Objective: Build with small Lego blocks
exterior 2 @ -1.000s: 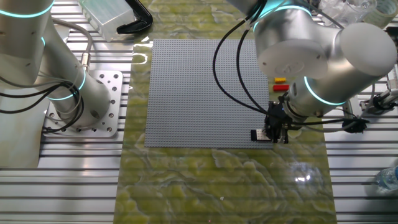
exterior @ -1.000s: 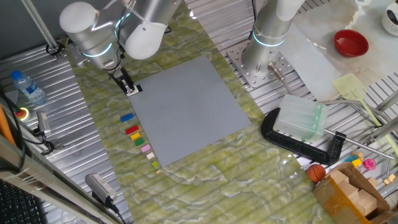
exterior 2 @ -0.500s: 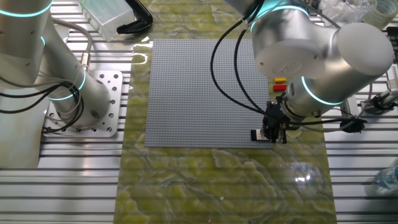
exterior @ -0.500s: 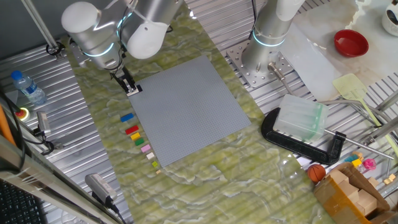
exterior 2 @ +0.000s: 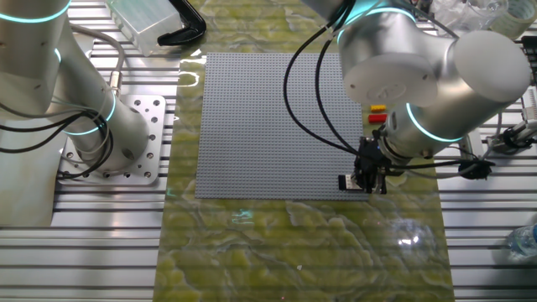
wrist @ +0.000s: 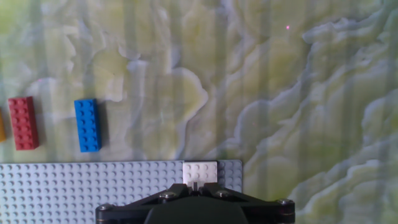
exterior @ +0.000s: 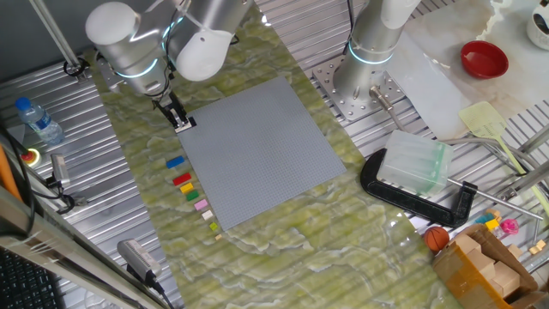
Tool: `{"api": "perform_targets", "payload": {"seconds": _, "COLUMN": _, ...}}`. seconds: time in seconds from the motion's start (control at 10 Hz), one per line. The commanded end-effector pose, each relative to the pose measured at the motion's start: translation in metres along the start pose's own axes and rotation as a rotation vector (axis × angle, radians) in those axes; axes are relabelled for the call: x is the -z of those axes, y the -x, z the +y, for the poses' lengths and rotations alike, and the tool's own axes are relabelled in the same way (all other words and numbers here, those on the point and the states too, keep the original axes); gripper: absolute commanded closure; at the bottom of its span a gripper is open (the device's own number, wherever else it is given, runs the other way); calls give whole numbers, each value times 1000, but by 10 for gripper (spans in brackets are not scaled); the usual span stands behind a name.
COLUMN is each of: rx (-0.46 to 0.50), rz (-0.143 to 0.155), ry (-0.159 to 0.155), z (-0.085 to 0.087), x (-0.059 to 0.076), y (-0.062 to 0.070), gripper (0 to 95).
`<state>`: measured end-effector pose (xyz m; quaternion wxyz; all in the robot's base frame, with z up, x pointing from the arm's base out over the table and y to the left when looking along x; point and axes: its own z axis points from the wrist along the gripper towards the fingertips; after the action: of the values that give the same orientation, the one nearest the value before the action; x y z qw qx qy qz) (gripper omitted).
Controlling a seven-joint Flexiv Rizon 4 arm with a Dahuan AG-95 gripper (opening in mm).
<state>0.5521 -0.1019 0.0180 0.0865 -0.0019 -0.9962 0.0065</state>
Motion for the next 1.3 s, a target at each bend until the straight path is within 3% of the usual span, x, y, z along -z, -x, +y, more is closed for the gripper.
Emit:
{"api": "perform_targets", "payload": {"seconds": 0.1, "rx": -3, "rz": -1, "ry": 1, "z": 0, "x": -9, "y": 1, "gripper": 950}}
{"api": "perform_targets", "payload": {"seconds": 0.5, "rx": -5, "rz": 25, "ry": 6, "z": 0, "x": -10, "y": 3, "gripper": 950}}
{"api": "perform_targets", "payload": {"seconds": 0.9, "rx": -12, "rz": 13, "ry": 5, "z": -1, "x": -25, "y": 5, "gripper": 950}}
{"api": "perform_targets", "payload": {"seconds": 1.0, "rx": -13, "rz": -4, "ry": 4, "z": -1, "x": -27, "y": 6, "gripper": 950}}
{"api": "perform_targets", "payload": {"seconds": 1.3, "rx": -16, "rz": 0, "ry": 2, "z": -1, "x": -22, "y": 8, "gripper": 950}}
